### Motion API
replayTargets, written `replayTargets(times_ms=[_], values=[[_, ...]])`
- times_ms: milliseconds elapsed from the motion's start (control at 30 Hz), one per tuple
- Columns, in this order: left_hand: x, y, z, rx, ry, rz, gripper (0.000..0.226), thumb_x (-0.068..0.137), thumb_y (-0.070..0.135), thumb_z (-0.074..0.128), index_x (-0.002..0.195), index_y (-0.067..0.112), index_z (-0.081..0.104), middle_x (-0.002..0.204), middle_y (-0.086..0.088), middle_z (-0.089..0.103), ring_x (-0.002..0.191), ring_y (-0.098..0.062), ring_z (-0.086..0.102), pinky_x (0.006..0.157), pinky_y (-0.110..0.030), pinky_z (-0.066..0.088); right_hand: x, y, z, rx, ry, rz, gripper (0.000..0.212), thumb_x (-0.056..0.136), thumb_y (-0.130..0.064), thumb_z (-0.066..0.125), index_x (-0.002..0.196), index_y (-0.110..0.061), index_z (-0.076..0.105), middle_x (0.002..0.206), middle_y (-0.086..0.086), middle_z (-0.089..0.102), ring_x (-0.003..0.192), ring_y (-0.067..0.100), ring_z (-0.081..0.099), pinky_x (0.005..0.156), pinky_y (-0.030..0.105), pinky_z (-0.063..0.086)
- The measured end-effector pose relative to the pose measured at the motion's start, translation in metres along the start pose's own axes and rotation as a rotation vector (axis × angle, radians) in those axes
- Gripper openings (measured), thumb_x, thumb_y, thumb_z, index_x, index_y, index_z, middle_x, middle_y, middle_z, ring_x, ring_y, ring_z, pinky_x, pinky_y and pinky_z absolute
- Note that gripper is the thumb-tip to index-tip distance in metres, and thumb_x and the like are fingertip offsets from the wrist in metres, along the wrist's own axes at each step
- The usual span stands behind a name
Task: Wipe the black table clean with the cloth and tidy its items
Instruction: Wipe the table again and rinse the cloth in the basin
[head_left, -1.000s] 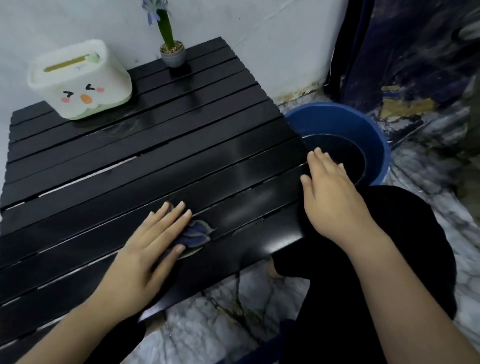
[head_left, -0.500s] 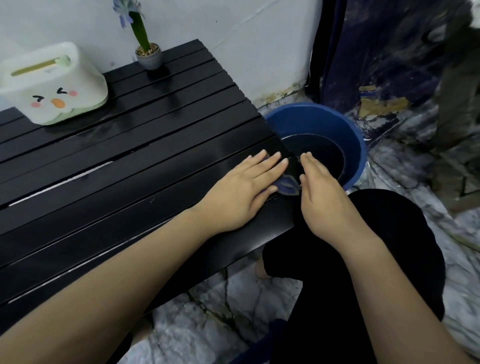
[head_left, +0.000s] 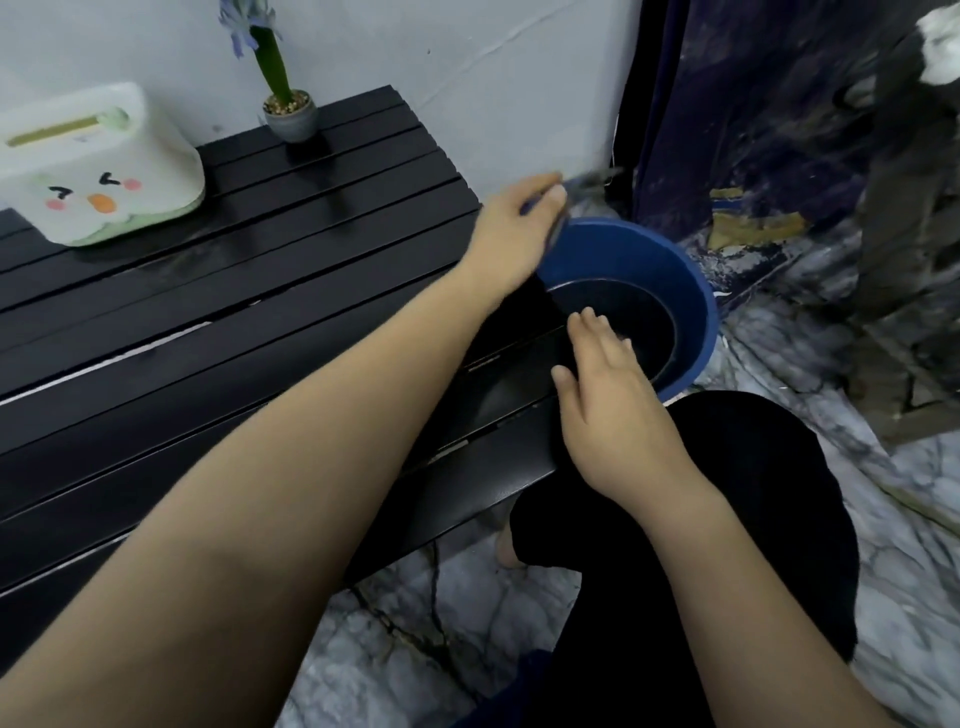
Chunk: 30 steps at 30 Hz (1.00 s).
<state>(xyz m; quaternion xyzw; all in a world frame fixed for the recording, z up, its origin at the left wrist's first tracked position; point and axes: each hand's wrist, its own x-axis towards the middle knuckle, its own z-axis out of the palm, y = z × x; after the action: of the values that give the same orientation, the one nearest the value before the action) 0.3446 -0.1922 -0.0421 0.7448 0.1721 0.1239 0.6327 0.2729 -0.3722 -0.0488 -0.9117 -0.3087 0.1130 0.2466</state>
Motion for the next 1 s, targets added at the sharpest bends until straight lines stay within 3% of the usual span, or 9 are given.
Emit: replayTargets(times_ms=[67, 200, 333, 400, 500, 600, 767, 867, 1000], values=[[-0.007, 0.013, -0.029, -0.308, 0.076, -0.125, 0.034, 0.091, 0.025, 0.058, 0.112, 0.001, 0.069, 0.104, -0.017, 0.070, 0.097, -0.032, 0.068, 0.098, -0.038, 0.053, 0.002, -0.009, 0.005, -0.048, -0.020, -0.066, 0.055, 0.106, -0.025, 0.035, 0.157, -0.007, 0.021, 0.165, 0.011, 0.017, 0.154, 0.021, 0.009, 0.125, 0.035, 0.002], [-0.064, 0.029, -0.102, -0.719, 0.032, -0.247, 0.047, 0.101, 0.039, 0.046, 0.131, 0.005, 0.058, 0.109, -0.014, 0.065, 0.086, -0.023, 0.069, 0.076, -0.027, 0.057, 0.003, -0.033, 0.018, -0.104, -0.101, -0.207, 0.057, 0.106, -0.031, 0.035, 0.157, -0.009, 0.020, 0.166, 0.010, 0.014, 0.154, 0.021, 0.006, 0.125, 0.037, 0.001], [-0.147, 0.022, -0.174, -0.851, 0.093, -0.289, 0.052, 0.095, 0.042, 0.053, 0.134, 0.007, 0.058, 0.121, -0.017, 0.059, 0.105, -0.028, 0.060, 0.097, -0.035, 0.051, 0.003, -0.067, 0.037, -0.156, -0.163, -0.364, 0.059, 0.106, -0.035, 0.033, 0.158, -0.009, 0.019, 0.166, 0.009, 0.013, 0.154, 0.021, 0.006, 0.126, 0.037, 0.004], [-0.188, 0.011, -0.205, -0.748, 0.182, -0.260, 0.040, 0.093, 0.029, 0.056, 0.127, 0.008, 0.057, 0.118, -0.019, 0.054, 0.105, -0.029, 0.056, 0.094, -0.034, 0.048, 0.000, -0.090, 0.049, -0.181, -0.186, -0.455, 0.059, 0.106, -0.037, 0.034, 0.157, -0.009, 0.022, 0.166, 0.010, 0.015, 0.154, 0.023, 0.008, 0.126, 0.038, 0.006], [-0.248, -0.002, -0.243, -0.394, 0.491, -0.278, 0.043, 0.079, 0.014, 0.064, 0.121, 0.006, 0.062, 0.106, -0.012, 0.064, 0.084, -0.018, 0.064, 0.076, -0.025, 0.050, -0.006, -0.125, 0.069, -0.193, -0.236, -0.562, 0.059, 0.106, -0.039, 0.034, 0.157, -0.010, 0.023, 0.166, 0.010, 0.016, 0.154, 0.024, 0.009, 0.125, 0.037, 0.006], [-0.302, -0.016, -0.270, 0.164, 0.780, -0.231, 0.049, 0.071, 0.019, 0.070, 0.119, 0.021, 0.063, 0.110, 0.007, 0.069, 0.101, -0.007, 0.064, 0.093, -0.023, 0.047, -0.013, -0.152, 0.090, -0.201, -0.293, -0.628, 0.061, 0.106, -0.042, 0.033, 0.157, -0.011, 0.022, 0.166, 0.010, 0.014, 0.154, 0.024, 0.009, 0.126, 0.038, 0.007], [-0.357, -0.046, -0.259, 0.614, 0.481, -0.117, 0.052, 0.086, 0.029, 0.068, 0.134, 0.025, 0.048, 0.131, 0.011, 0.059, 0.124, -0.006, 0.055, 0.106, -0.029, 0.043, -0.029, -0.178, 0.115, -0.238, -0.347, -0.653, 0.060, 0.105, -0.044, 0.034, 0.157, -0.013, 0.025, 0.165, 0.010, 0.017, 0.154, 0.029, 0.007, 0.125, 0.042, 0.008], [-0.367, -0.057, -0.253, 0.578, 0.436, -0.137, 0.049, 0.091, 0.046, 0.061, 0.135, 0.027, 0.052, 0.138, 0.011, 0.057, 0.132, -0.003, 0.049, 0.111, -0.029, 0.038, -0.033, -0.180, 0.119, -0.256, -0.327, -0.633, 0.058, 0.105, -0.043, 0.037, 0.154, -0.013, 0.033, 0.164, 0.012, 0.023, 0.153, 0.033, 0.011, 0.124, 0.046, 0.012], [-0.367, -0.053, -0.288, 0.460, 0.929, -0.204, 0.021, 0.099, 0.026, 0.054, 0.116, 0.019, 0.064, 0.100, 0.013, 0.067, 0.091, 0.002, 0.062, 0.087, -0.025, 0.049, -0.032, -0.179, 0.120, -0.277, -0.320, -0.631, 0.058, 0.104, -0.043, 0.037, 0.153, -0.014, 0.034, 0.163, 0.012, 0.024, 0.153, 0.033, 0.013, 0.124, 0.044, 0.012]])
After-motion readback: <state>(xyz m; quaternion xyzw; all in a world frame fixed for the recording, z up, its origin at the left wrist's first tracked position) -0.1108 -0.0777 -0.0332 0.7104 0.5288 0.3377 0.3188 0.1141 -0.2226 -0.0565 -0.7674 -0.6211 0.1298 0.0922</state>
